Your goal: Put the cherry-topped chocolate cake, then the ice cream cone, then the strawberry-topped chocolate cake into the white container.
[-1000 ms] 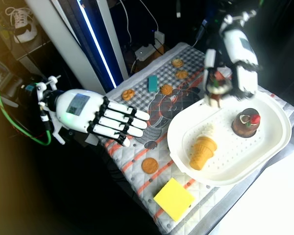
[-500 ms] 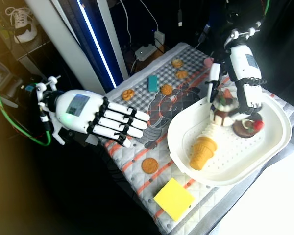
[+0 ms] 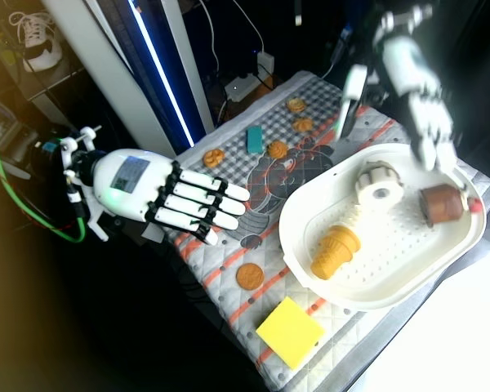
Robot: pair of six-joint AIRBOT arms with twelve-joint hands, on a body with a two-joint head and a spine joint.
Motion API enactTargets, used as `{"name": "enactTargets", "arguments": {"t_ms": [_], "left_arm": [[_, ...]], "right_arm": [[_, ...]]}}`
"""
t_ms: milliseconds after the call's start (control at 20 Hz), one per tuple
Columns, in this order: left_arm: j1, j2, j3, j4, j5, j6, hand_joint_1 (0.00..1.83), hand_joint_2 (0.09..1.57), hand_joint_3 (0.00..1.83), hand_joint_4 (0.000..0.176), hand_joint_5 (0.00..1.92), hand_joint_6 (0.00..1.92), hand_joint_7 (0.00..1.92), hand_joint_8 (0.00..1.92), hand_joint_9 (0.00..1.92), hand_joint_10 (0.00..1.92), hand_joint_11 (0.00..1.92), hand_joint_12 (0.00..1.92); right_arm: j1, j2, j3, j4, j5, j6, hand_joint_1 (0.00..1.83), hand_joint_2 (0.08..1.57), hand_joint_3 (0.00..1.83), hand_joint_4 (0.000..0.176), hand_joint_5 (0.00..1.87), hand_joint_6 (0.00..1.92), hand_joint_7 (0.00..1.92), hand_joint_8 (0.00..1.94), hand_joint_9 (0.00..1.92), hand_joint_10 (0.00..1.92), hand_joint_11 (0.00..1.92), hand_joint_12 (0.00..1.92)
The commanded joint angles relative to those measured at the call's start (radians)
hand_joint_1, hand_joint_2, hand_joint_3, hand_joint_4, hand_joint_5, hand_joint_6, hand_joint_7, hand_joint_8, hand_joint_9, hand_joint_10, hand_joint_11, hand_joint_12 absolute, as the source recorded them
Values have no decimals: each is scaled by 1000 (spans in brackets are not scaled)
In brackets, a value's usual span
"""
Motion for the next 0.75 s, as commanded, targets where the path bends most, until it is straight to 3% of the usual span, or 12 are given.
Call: {"name": "enactTargets", "arguments": {"t_ms": [0,50,150,200,300,400,450,550,650,700], "left_arm": [[1,22,-10,35,-169,-33,751,1082,21,176,0,0,0,0,0,0,0,71],[5,30,-15,39,-178,-43,733,1089,23,176,0,0,0,0,0,0,0,13],[52,93,-81,58,-288,-62,665,1048,0,176,0,0,0,0,0,0,0,799],[87,121,-111,58,-343,-62,629,1050,0,176,0,0,0,0,0,0,0,1016],[164,167,-160,53,-462,-89,634,1073,0,176,0,0,0,0,0,0,0,1272],[232,198,-183,53,-547,-159,584,1053,0,176,0,0,0,0,41,19,0,1295],[270,211,-196,53,-592,-189,582,1085,3,176,0,0,0,0,52,27,0,1331],[319,223,-220,50,-651,-191,671,1120,5,176,0,0,0,0,16,13,0,847],[366,228,-240,42,-708,-194,701,1162,8,176,0,0,0,0,1,1,0,744],[390,229,-247,37,-736,-206,724,1168,8,176,0,0,0,0,3,2,0,743]], "right_arm": [[3,8,0,-4,129,2,527,1300,3,0,0,0,0,0,0,89,0,1215],[3,9,0,-4,130,2,529,1301,3,0,0,0,0,0,0,98,0,1246],[3,9,-2,-5,137,2,518,1299,1,0,0,0,0,0,0,118,0,1382],[3,9,-3,-5,139,2,504,1297,0,0,0,0,0,0,0,89,0,1395],[3,10,-6,-5,147,2,500,1293,0,0,0,0,0,0,0,94,0,1393],[3,15,-10,-6,161,2,500,1282,0,0,0,0,0,0,0,88,0,1386],[3,19,-13,-6,175,2,518,1269,0,0,0,0,0,0,0,17,0,1242],[3,25,-17,-6,194,2,508,1276,0,0,0,0,0,0,15,10,0,1204],[3,29,-20,-7,209,2,549,1241,0,0,0,0,0,0,2,3,0,1256],[3,31,-21,-7,216,2,552,1235,0,0,0,0,0,0,0,0,0,1168]]}}
